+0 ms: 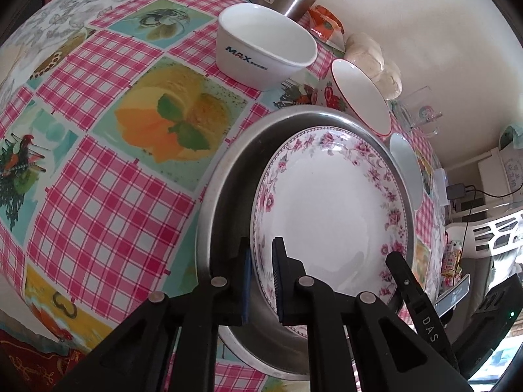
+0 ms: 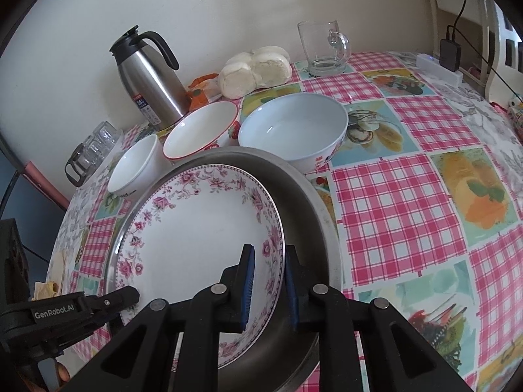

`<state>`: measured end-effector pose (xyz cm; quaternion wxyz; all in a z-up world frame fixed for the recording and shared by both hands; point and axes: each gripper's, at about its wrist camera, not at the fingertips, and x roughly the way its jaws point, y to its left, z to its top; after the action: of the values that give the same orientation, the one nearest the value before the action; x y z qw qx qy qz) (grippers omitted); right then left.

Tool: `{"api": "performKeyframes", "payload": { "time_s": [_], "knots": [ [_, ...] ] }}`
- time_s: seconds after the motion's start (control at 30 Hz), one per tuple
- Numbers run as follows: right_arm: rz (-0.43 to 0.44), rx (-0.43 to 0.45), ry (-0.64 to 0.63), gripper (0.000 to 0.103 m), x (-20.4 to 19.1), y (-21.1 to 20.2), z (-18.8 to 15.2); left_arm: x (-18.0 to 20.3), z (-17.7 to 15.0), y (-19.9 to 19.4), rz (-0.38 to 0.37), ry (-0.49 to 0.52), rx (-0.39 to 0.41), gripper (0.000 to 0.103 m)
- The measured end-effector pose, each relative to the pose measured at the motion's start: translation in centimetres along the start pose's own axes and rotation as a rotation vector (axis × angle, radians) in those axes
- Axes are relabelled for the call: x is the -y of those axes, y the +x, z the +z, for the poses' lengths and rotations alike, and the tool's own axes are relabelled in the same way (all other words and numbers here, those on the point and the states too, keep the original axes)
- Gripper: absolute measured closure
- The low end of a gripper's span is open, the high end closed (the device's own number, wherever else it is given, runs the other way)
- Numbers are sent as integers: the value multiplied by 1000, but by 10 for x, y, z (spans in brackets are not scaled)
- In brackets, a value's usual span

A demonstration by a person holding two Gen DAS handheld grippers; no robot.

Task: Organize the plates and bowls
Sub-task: 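Lay the floral plate flat in the basin and open the right gripper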

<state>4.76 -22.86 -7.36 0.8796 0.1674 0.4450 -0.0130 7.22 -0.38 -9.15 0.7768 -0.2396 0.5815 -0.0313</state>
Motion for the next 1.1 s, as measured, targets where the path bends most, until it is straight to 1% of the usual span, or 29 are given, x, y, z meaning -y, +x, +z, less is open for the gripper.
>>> {"api": "performKeyframes", "payload": {
  "time_s": [0.23, 0.47, 0.57, 0.63, 0.8, 0.87, 0.97, 1.03, 1.1],
  "knots": [
    [-21, -1, 2, 82, 2, -1, 0, 9, -6, 2, 5, 15, -26, 92],
    [-27, -4, -1, 82, 2, -1, 2, 7, -6, 0, -3, -2, -26, 92],
    [-42, 9, -13, 82, 0, -5, 3, 8, -5, -4, 10, 5, -12, 91],
    [-57, 31, -25, 82, -2, -11, 5, 8, -4, -7, 13, 6, -2, 88],
    [-56, 97, -45, 82, -7, -27, 9, 13, 0, -20, 10, 21, 39, 84],
    [-57, 123, -58, 82, -10, -32, 10, 16, 2, -29, -17, 32, 75, 83],
    [-64, 149, -85, 82, -15, -37, 11, 23, 2, -40, -14, 62, 128, 82],
    [-73, 152, -101, 82, -17, -37, 12, 26, 3, -43, -18, 78, 145, 74],
    [-83, 149, -105, 82, -18, -35, 12, 28, 5, -45, 6, 86, 166, 51]
  ]
}}
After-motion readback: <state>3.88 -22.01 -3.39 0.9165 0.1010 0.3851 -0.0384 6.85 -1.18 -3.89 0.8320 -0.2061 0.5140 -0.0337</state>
